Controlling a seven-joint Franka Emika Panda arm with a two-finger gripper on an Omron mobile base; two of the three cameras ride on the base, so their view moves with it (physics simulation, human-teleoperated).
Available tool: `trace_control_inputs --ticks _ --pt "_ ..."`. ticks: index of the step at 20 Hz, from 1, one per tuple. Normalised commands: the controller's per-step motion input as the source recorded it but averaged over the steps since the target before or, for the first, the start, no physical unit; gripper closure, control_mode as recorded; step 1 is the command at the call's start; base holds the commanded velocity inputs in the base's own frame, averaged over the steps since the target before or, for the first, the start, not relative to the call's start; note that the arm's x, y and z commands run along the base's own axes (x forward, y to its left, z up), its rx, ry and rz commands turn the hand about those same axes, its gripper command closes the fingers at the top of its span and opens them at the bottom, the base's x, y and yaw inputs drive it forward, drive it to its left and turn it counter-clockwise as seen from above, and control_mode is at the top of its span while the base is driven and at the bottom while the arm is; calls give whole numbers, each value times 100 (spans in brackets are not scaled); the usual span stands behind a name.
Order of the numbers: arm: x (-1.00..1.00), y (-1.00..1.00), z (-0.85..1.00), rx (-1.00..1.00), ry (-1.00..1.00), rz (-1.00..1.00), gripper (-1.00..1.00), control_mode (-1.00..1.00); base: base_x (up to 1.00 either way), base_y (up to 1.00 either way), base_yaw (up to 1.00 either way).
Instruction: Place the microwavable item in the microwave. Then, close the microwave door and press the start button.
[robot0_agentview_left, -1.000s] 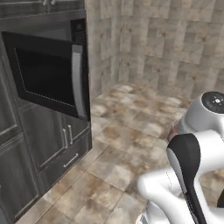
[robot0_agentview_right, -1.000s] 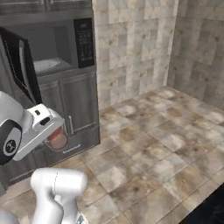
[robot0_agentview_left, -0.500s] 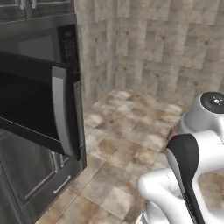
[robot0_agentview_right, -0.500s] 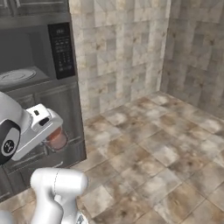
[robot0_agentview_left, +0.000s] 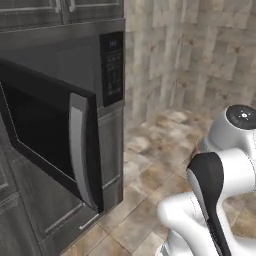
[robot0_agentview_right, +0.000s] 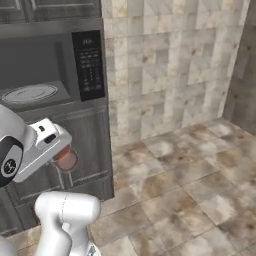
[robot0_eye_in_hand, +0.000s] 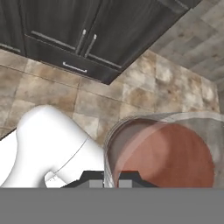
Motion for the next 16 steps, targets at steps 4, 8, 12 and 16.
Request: trace_control_inputs --ticks 4,8,12,16 --pt "0 0 0 0 0 0 100 100 21 0 82" --pt "0 0 0 0 0 0 100 100 58 -31 76" --pt "0 0 0 0 0 0 100 100 82 -56 62" --pt "0 0 0 0 0 0 100 100 73 -39 59"
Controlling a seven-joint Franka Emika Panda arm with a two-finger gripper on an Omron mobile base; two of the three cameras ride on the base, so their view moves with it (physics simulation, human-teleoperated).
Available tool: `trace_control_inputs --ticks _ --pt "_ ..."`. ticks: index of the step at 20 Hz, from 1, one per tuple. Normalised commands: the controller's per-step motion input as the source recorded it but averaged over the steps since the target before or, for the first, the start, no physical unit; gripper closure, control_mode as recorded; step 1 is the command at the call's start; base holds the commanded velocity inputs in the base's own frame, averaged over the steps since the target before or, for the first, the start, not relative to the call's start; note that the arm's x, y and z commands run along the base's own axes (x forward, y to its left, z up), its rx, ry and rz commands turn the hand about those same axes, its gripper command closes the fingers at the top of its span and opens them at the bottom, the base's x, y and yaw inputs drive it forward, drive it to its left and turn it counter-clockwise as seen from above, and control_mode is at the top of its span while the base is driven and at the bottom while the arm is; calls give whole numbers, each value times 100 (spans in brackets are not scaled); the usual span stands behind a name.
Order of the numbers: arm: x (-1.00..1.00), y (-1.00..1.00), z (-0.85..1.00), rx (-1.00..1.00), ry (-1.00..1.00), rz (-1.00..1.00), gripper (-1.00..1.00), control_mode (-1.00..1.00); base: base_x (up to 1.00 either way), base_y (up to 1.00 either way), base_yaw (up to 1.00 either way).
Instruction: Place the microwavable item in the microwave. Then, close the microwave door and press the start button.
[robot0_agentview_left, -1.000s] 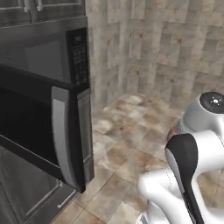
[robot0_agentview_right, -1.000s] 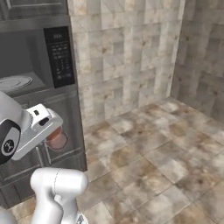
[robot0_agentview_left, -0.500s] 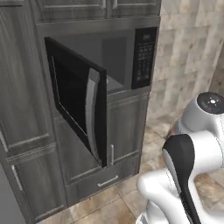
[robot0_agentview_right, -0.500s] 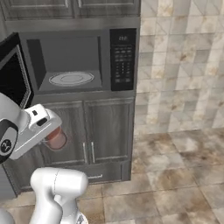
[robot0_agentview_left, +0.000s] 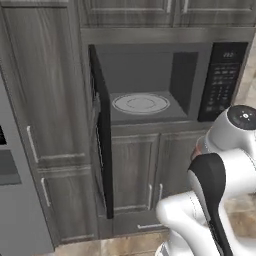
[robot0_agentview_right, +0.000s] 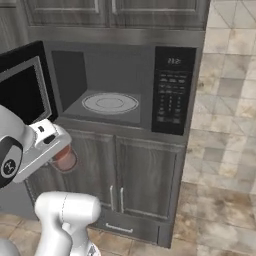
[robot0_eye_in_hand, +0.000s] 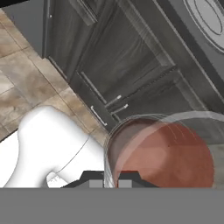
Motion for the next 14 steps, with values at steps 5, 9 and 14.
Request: trace_control_inputs --ticks 5,9,14 --pt "0 0 0 0 0 0 100 100 45 -49 54" --pt "0 0 0 0 0 0 100 100 26 -68 47" --pt "0 0 0 0 0 0 100 100 0 -50 27"
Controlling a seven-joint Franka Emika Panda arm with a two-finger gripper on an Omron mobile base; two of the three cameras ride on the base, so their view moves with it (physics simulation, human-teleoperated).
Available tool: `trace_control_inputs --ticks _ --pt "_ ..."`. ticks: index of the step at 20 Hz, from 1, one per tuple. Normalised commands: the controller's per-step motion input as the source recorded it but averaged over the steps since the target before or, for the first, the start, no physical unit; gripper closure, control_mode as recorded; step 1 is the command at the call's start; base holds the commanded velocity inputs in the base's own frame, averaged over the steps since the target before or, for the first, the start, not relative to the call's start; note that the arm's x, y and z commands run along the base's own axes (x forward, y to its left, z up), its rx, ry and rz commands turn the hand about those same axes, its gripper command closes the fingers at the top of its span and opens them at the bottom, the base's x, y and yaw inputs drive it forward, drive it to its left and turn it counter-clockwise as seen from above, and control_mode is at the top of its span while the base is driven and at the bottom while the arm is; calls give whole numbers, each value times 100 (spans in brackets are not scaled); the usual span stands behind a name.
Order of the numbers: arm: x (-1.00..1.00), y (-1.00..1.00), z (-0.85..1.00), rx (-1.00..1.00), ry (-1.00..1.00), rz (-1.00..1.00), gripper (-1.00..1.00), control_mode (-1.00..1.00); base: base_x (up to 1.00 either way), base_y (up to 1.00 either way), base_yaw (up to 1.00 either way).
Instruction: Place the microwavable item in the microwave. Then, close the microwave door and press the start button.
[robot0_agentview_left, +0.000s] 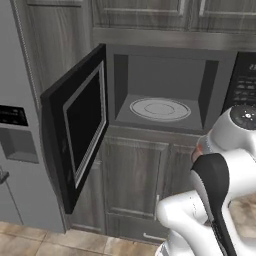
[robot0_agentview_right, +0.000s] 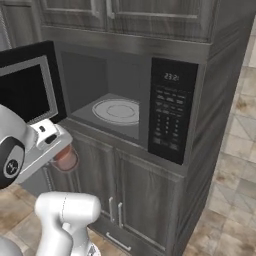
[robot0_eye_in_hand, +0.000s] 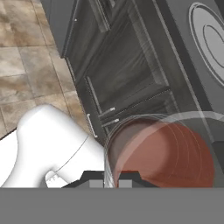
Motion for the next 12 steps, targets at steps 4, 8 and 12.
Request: trace_control_inputs --ticks 4,8,12 --pt "0 0 0 0 0 0 100 100 -17 -6 2" --pt "0 0 0 0 0 0 100 100 -4 -5 17" --pt "0 0 0 0 0 0 100 100 0 -23 22"
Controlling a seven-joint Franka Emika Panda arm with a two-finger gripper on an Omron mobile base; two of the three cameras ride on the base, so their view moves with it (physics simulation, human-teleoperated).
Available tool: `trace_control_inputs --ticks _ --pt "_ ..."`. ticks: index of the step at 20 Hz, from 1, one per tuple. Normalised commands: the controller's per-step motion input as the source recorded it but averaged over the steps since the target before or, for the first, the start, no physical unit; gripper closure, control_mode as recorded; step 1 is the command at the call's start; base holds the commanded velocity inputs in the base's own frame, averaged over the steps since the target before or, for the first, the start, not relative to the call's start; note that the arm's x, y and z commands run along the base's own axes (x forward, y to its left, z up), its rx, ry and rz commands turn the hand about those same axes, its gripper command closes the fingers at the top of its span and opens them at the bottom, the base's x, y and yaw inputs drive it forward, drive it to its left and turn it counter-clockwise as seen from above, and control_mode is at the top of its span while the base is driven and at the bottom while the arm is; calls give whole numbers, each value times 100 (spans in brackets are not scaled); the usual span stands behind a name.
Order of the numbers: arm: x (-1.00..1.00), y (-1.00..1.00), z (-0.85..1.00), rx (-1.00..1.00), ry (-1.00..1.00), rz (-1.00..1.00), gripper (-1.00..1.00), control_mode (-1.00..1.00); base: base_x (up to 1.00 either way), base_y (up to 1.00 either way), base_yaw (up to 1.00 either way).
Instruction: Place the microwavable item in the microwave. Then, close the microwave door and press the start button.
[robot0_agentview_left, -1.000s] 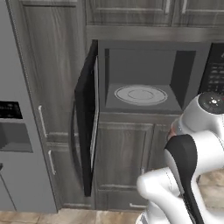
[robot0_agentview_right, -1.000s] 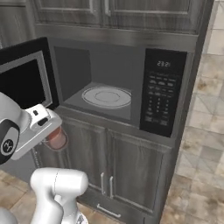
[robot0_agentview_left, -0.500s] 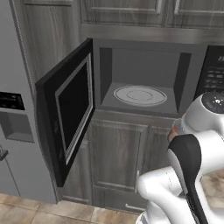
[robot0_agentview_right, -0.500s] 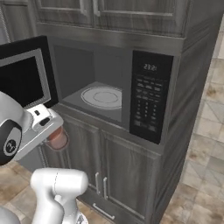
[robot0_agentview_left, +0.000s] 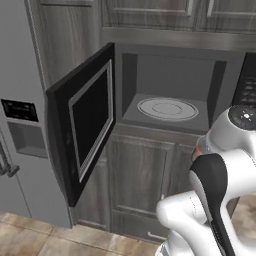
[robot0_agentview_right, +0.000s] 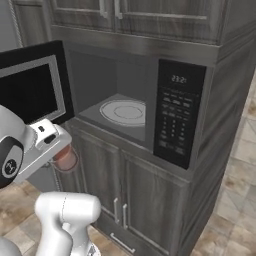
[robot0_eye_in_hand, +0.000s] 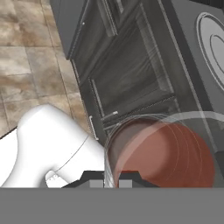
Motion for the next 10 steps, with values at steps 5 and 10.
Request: trace_control_inputs --ticks 5,10 --pt "0 0 0 0 0 0 100 100 -14 -15 20" --pt "0 0 0 0 0 0 100 100 -6 -36 22"
